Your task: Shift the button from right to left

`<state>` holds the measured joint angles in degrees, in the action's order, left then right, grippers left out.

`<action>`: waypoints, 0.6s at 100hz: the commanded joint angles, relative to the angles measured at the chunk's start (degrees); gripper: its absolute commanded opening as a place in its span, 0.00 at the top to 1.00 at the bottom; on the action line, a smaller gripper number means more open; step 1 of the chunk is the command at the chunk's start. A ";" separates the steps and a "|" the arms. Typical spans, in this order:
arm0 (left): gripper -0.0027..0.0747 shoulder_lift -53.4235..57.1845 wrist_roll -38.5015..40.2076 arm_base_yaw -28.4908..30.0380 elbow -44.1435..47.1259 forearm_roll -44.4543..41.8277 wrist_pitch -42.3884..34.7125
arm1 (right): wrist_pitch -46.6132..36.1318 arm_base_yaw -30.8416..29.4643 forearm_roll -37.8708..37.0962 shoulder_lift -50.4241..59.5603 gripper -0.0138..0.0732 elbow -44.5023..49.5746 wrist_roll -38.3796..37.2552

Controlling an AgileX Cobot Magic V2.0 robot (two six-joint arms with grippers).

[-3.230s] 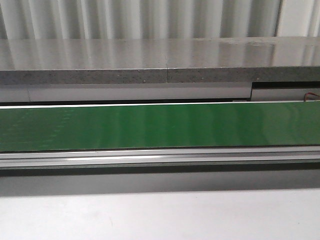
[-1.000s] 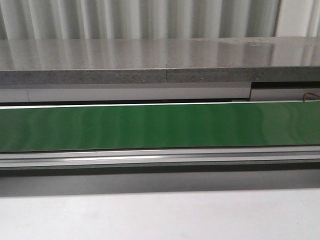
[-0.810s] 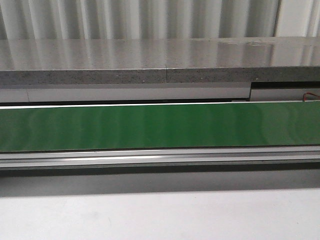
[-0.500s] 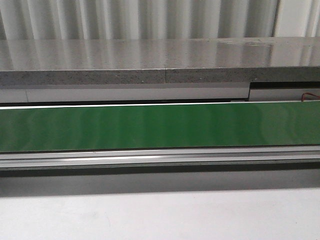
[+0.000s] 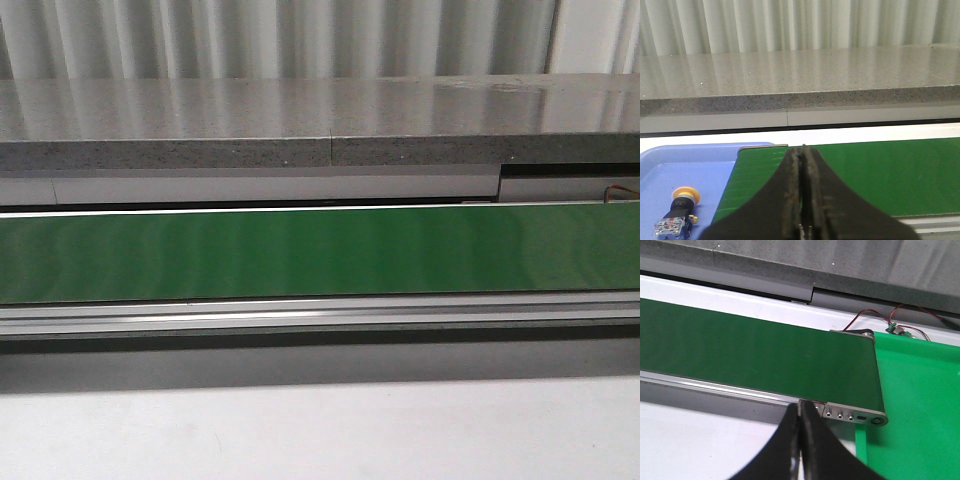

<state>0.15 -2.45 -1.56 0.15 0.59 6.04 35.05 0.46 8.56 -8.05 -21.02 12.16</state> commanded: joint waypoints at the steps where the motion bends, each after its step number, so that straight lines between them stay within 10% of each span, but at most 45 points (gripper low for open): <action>1: 0.99 1.94 0.14 0.17 2.30 0.65 -4.07 | -4.47 -0.01 0.35 -0.63 0.92 -1.32 0.46; 60: 0.99 1.94 0.14 0.17 2.30 0.65 -4.07 | -4.69 -0.12 -7.42 -0.63 0.92 -0.97 0.56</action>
<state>0.15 -2.58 -1.56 0.15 0.59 6.04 35.05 0.46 3.34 -8.05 -21.02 12.18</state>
